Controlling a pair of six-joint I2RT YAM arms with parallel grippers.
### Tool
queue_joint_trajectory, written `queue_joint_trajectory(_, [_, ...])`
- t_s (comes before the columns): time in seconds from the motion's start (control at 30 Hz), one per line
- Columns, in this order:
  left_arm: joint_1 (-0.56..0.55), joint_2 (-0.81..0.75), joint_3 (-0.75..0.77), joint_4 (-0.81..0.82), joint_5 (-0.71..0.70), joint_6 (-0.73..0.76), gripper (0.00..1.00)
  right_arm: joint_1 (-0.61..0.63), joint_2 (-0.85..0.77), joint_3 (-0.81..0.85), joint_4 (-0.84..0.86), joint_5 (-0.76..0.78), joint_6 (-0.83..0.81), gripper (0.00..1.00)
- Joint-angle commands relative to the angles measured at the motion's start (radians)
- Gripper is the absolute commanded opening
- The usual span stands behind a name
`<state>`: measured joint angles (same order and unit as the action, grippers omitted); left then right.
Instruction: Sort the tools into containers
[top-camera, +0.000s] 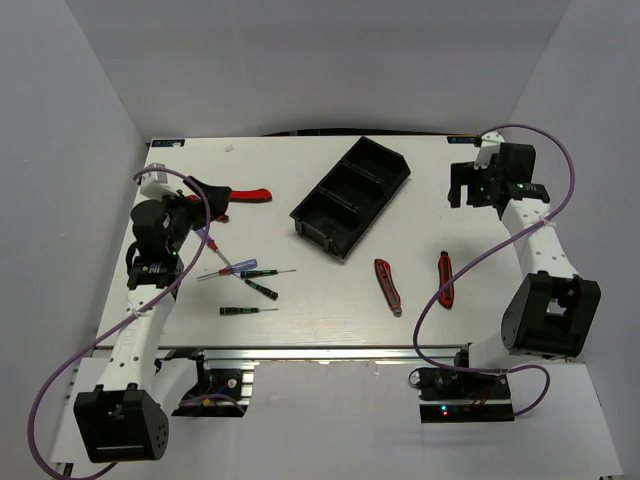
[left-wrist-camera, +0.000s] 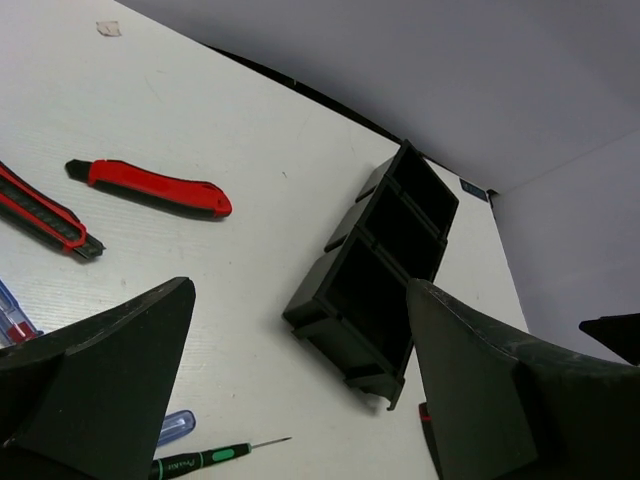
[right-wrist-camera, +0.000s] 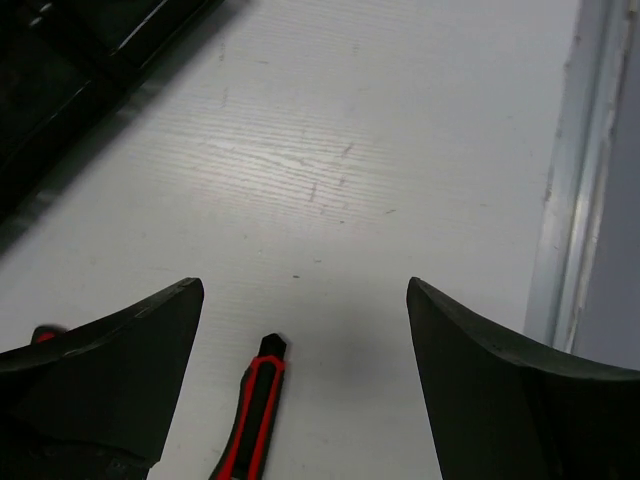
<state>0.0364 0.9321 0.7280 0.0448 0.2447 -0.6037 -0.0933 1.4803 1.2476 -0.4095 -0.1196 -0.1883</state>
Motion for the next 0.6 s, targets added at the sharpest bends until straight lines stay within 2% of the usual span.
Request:
queue_joint_trajectory(0.0, [-0.001, -0.004, -0.004, -0.029, 0.045, -0.011, 0.98, 0.001, -0.002, 0.039, -0.075, -0.226, -0.109, 0.89])
queue_joint_trajectory(0.13, [-0.001, -0.001, -0.018, -0.039, 0.065, -0.018, 0.98, 0.010, -0.006, 0.041, -0.224, -0.440, -0.453, 0.90])
queue_joint_trajectory(0.33, [-0.001, -0.009, -0.065, -0.074, 0.091, -0.034, 0.98, 0.032, -0.021, -0.016, -0.356, -0.520, -0.678, 0.89])
queue_joint_trajectory(0.43, [-0.001, -0.009, -0.082, -0.082, 0.116, -0.047, 0.98, 0.055, -0.015, -0.072, -0.271, -0.416, -0.630, 0.90])
queue_joint_trajectory(0.47, [-0.001, -0.007, -0.096, -0.085, 0.122, -0.050, 0.98, 0.058, -0.006, -0.100, -0.250, -0.343, -0.588, 0.86])
queue_joint_trajectory(0.57, [-0.001, -0.003, -0.120, -0.106, 0.145, -0.059, 0.98, 0.063, 0.029, -0.129, -0.192, -0.250, -0.533, 0.78])
